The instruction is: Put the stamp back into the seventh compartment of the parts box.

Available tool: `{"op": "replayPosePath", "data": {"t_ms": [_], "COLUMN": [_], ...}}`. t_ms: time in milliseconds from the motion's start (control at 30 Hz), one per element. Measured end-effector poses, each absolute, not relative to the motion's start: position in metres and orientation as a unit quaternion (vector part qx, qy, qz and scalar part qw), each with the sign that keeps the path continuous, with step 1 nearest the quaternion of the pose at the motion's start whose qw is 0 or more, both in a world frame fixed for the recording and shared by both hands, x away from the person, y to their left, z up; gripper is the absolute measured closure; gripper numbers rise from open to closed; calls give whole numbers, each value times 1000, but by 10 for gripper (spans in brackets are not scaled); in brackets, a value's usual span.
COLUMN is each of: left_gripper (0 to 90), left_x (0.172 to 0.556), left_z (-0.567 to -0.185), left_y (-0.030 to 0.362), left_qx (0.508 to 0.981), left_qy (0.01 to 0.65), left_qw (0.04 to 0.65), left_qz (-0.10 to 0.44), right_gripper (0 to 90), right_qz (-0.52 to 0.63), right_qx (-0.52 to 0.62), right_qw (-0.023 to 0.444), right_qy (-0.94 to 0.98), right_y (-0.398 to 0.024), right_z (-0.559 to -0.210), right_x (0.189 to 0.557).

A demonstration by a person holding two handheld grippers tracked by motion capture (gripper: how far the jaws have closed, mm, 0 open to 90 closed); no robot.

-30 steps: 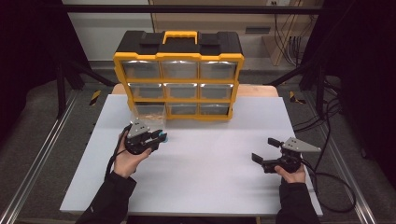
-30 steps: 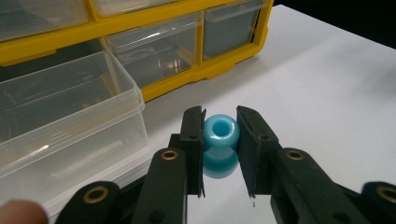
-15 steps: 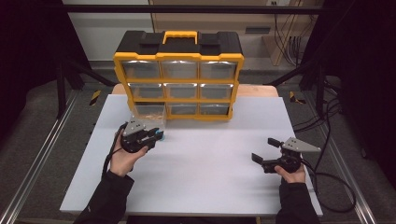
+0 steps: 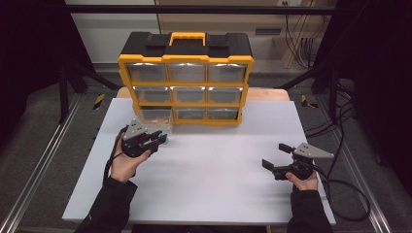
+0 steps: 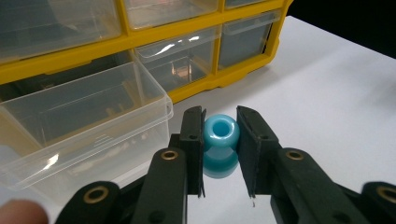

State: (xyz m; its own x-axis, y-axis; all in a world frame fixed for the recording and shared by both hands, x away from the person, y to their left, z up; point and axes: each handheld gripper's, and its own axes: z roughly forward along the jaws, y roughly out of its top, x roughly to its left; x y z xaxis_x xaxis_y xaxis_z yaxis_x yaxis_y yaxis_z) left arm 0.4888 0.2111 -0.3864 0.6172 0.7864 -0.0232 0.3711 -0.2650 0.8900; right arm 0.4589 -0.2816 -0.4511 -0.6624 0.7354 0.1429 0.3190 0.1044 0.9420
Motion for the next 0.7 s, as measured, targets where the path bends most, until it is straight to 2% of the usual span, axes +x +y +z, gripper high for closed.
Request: {"op": "replayPosePath", "data": {"t_ms": [700], "left_gripper": [722], "left_x": [495], "left_z": [-379], "left_y": [226], "left_qx": [754], "left_qy": [393], "left_qw": [472], "left_qz": [235], "right_gripper": [7], "right_qz": [559], "right_qx": [369], "right_qw": [184], "right_qy": [719], "right_y": [-281], "right_z": [-451], "right_x": [459]}}
